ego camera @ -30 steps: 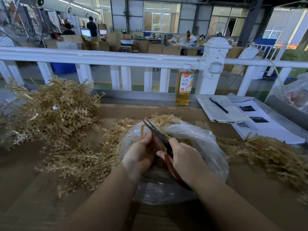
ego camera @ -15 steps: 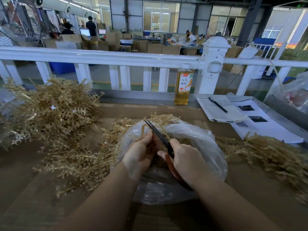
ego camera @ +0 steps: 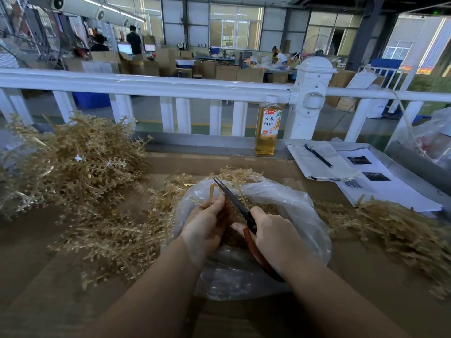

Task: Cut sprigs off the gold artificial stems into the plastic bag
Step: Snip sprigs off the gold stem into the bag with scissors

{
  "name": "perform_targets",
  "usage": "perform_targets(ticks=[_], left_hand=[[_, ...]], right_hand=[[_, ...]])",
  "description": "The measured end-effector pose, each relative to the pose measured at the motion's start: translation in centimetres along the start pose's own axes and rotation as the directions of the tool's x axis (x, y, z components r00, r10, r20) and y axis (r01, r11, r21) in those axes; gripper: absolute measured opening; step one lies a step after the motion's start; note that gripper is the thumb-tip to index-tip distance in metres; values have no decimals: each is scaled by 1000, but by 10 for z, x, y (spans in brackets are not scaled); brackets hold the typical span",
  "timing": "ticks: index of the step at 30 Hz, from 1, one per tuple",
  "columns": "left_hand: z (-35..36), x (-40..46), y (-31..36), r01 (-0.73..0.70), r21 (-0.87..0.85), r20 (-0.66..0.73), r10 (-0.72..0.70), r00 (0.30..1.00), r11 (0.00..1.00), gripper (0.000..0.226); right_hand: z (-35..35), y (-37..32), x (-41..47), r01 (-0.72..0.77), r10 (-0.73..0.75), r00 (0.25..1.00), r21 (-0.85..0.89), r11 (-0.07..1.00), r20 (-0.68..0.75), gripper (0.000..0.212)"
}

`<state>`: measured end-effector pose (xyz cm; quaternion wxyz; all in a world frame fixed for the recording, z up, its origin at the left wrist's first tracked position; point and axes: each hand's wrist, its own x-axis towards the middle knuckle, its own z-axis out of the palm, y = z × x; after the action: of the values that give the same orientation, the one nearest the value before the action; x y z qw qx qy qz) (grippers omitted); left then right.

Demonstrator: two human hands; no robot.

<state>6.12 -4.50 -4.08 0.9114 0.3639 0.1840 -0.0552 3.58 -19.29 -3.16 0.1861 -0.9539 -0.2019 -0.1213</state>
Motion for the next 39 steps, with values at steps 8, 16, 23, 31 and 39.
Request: perform_targets(ticks=[8,16,23,31,39], left_hand=[[-5,-1,-2,-48,24,122,44,991,999,14],[-4,-1,-4,-76,43,61,74,995,996,10],[0,-4,-2,-83,43,40,81,996,996,12],[-3,-12,2,-42,-4,191,42,981,999,33],[-7,-7,-5,-123,-61,182,132,974,991,20]], right_hand=[[-1,0,-1,-5,6,1000,14,1000,-21,34],[-5,-2,0,-1,1,1000,76,997,-1,34],[-8,-3,1,-10,9,1000,58,998,20,35],[-5,-2,-1,-48,54,995,68,997,-84,38],[-1,0,-1,-66,72,989,50,997,-130,35]])
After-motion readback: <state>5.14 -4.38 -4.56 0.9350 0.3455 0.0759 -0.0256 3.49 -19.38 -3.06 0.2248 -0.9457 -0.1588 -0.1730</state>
